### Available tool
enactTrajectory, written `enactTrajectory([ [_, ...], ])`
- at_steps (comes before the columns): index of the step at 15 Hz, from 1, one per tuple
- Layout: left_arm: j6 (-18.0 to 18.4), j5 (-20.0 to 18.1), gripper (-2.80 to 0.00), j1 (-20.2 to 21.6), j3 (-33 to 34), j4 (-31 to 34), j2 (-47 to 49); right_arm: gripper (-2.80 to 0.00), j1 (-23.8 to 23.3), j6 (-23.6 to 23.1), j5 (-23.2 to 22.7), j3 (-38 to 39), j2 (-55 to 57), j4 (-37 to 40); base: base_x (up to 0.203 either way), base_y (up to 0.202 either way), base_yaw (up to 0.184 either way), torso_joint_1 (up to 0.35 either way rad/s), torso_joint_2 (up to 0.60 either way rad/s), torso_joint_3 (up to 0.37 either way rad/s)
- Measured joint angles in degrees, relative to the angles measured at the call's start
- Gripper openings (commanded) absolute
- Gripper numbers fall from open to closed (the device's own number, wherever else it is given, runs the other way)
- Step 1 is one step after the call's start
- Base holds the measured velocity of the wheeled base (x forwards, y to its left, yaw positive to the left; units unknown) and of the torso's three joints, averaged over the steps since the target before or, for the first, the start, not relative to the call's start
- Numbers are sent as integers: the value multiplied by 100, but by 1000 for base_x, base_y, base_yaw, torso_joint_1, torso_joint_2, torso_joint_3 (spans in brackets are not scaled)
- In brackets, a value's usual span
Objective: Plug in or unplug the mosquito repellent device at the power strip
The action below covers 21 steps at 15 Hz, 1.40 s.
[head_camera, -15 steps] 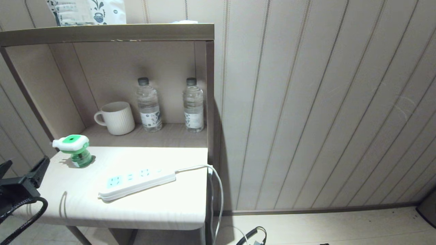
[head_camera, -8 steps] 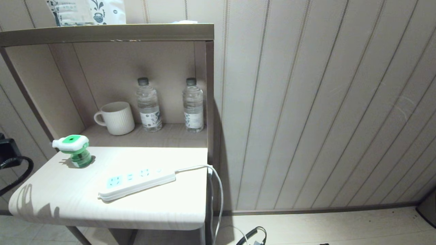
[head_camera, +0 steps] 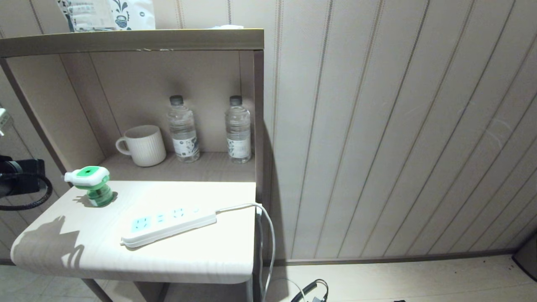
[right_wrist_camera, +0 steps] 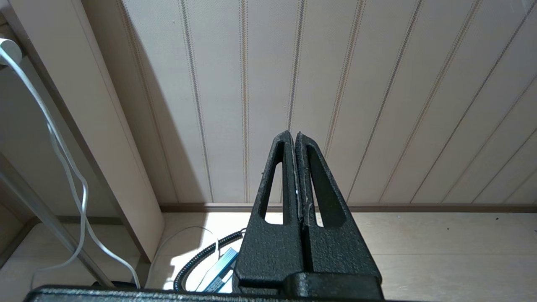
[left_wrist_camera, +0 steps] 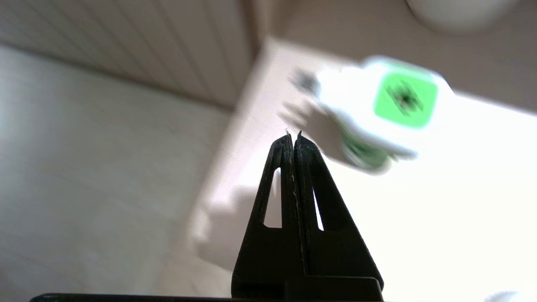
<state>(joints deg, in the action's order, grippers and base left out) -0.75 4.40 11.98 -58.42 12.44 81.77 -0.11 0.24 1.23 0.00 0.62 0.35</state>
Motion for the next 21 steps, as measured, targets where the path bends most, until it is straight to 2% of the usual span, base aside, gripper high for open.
enactTrajectory([
  [1,-92,-316,-280,2,-180,464,157,-280,0,0,-2,0,0,-1,0,0,0,0,0,0],
  [3,-173,-575,-280,2,-456,896,497,-280,1,2,-1,0,0,0,0,0,0,0,0,0],
  [6,-300,-615,-280,69,-774,925,887,-280,1,2,-2,0,0,0,0,0,0,0,0,0],
  [13,-319,-611,-280,110,-1200,857,1241,-280,1,0,-2,0,0,-2,0,0,0,0,0,0],
  [16,-319,-876,-280,122,-1200,835,1321,-280,1,2,0,0,0,0,0,0,0,0,0,0],
  [21,-322,-1004,-280,193,-1205,619,1405,-280,1,2,-2,0,0,0,0,0,0,0,0,0],
])
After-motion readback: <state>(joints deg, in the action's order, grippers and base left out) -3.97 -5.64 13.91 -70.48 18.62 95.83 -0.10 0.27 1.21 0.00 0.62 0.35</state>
